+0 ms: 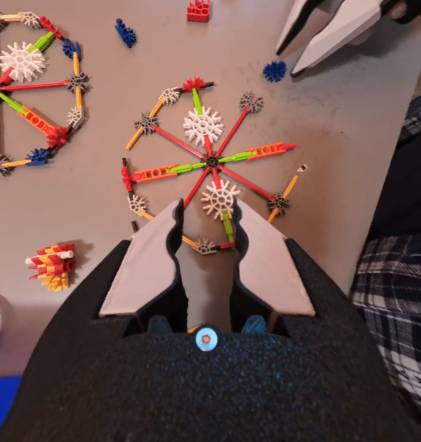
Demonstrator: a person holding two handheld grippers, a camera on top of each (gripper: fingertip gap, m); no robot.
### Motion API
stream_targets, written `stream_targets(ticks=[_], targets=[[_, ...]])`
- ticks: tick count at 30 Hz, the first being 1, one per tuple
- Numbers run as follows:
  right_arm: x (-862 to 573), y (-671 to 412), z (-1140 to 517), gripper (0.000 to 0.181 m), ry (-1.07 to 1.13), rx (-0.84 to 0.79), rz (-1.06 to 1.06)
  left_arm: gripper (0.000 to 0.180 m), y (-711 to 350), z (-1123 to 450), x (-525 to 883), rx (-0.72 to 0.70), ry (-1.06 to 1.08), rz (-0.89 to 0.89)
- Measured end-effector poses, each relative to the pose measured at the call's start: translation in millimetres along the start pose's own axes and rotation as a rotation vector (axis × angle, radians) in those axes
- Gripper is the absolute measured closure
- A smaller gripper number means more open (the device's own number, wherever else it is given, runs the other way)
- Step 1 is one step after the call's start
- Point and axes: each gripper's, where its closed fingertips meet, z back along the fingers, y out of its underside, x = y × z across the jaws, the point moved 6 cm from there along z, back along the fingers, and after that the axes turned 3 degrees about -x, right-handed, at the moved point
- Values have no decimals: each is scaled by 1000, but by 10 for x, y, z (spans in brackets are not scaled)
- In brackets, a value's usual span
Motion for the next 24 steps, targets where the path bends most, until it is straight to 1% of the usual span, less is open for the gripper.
stream_targets(ticks=[4, 9, 12, 16, 20, 21, 24], targets=[[20, 1, 49, 158, 8, -22, 18, 139, 53, 17, -138, 19, 53, -30], [66, 12, -13, 157, 8, -10, 63, 139, 146, -34, -333, 57, 114, -51], [55, 38, -78, 163, 22, 0, 72, 139, 156, -39, -360, 43, 104, -48], [-4, 37, -91, 170, 49, 2, 57, 154, 147, -55, -295, 42, 54, -37], [-63, 42, -72, 171, 72, 11, 52, 151, 102, -103, -264, 14, 43, 4], [-73, 46, -66, 171, 79, 14, 50, 154, 94, -113, -231, 12, 21, 10], [-83, 71, -37, 171, 92, 22, 44, 147, 76, -117, -149, 16, -14, 23]])
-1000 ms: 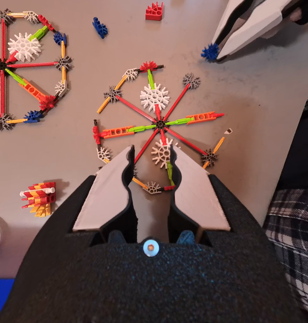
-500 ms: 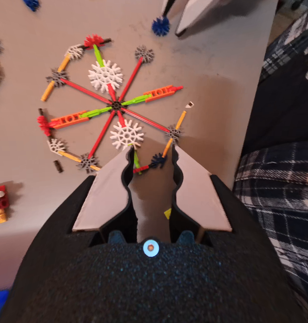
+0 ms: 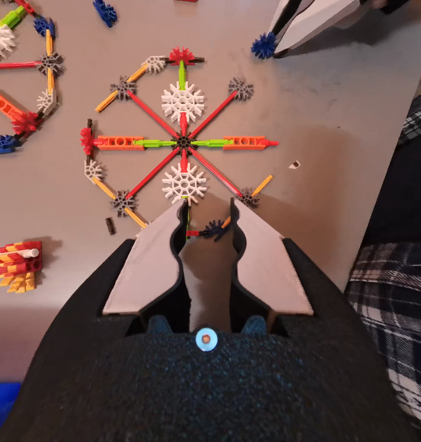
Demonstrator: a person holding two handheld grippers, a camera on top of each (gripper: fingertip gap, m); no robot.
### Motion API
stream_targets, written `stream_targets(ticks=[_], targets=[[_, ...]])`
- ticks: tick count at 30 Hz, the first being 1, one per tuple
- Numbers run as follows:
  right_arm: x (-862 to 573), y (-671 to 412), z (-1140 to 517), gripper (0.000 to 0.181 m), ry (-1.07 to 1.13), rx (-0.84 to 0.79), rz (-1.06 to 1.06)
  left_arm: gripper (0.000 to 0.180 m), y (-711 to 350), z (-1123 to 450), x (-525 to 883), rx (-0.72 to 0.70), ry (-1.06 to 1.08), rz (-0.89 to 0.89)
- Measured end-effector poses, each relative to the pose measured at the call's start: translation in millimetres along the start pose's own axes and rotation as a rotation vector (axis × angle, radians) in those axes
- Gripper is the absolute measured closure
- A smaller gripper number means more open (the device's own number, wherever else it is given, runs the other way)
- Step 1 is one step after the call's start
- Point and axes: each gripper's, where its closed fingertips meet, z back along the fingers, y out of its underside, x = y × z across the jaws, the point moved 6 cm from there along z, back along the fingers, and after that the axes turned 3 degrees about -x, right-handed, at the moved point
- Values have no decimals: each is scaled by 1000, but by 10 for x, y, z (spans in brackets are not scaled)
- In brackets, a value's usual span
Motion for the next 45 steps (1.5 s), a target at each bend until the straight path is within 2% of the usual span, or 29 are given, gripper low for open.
stream_targets(ticks=[3, 9, 20, 31, 34, 39, 45], targets=[[7, 27, 28, 171, 2, 2, -4, 137, -1, 39, 1, -4, 18, -19], [52, -6, 104, 161, 5, -34, 4, 136, 45, 266, 101, -35, 9, 15], [149, -175, 134, 161, -34, -82, 67, 136, 384, 699, 218, 50, -76, 47], [340, -305, 92, 161, -162, -139, 118, 136, 549, 1003, 197, 38, -111, 88], [448, -256, 80, 161, -253, -108, 135, 138, 596, 1022, 198, 47, -90, 89], [588, -191, -41, 162, -288, -64, 166, 138, 648, 909, 134, 79, -38, 65], [633, -154, -147, 164, -294, -45, 156, 139, 523, 1052, 236, 27, -61, 60]])
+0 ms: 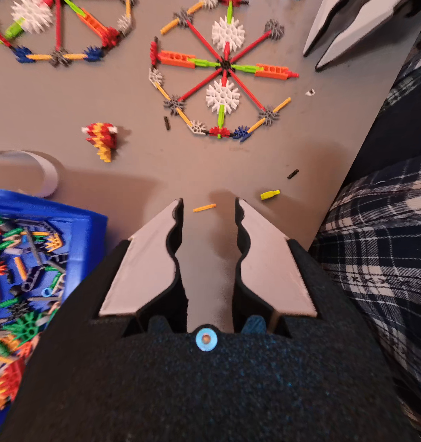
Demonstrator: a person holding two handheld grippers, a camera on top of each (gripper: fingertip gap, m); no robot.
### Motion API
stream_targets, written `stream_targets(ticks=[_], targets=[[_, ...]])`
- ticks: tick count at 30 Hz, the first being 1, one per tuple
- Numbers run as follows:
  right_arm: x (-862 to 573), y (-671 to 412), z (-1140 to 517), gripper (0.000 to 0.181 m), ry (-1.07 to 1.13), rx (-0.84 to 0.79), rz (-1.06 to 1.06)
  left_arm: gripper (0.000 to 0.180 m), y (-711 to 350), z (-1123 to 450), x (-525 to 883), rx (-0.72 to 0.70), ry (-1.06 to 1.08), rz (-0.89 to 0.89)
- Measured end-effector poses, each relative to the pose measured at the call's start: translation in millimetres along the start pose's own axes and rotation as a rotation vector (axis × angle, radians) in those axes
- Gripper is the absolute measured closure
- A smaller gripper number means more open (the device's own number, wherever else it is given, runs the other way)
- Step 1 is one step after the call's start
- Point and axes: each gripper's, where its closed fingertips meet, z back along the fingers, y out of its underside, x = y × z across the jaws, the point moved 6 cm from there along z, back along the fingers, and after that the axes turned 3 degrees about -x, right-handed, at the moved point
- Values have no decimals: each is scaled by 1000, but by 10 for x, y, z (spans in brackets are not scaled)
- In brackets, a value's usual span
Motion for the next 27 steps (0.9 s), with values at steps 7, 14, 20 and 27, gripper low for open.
stream_targets(ticks=[7, 14, 20, 27], targets=[[-44, 20, 4, 168, -36, -34, -35, 140, 4, 593, 514, 28, -226, -1], [-101, 31, 0, 174, -88, -52, -73, 145, 137, 1058, 1200, 166, -406, 0], [-132, 37, -2, 178, -119, -57, -117, 151, 338, 1081, 1746, 342, -458, 17], [-154, 43, -4, 180, -141, -62, -150, 149, 458, 933, 2327, 473, -424, 10]])
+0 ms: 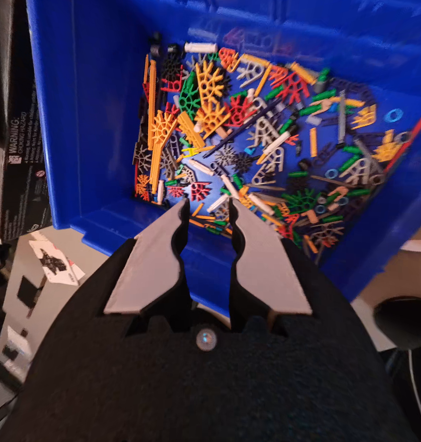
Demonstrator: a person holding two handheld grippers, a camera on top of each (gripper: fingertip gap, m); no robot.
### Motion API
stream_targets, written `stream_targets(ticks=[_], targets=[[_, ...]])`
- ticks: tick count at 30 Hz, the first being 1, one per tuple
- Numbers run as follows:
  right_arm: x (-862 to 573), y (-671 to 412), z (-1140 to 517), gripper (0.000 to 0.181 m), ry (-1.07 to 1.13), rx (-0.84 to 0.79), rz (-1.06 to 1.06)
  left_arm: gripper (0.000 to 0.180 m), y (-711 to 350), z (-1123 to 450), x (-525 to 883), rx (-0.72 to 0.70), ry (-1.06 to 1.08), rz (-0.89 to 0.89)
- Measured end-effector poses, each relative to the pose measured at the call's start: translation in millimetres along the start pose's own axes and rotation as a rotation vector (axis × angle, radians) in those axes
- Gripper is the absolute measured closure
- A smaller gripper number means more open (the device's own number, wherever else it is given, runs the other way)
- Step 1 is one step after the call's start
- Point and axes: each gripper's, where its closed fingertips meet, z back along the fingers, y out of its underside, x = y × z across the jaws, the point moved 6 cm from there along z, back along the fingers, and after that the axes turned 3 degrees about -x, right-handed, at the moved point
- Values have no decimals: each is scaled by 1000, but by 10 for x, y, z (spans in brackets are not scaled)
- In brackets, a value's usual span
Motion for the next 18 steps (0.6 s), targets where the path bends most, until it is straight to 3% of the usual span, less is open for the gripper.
stream_targets(ticks=[8, 18], targets=[[-12, 1, 0, 181, -17, -2, -25, 143, 12, -378, 553, 151, -4, -42], [-21, 2, 2, 180, -38, -4, -47, 125, 20, -460, 305, 229, 301, -112]])
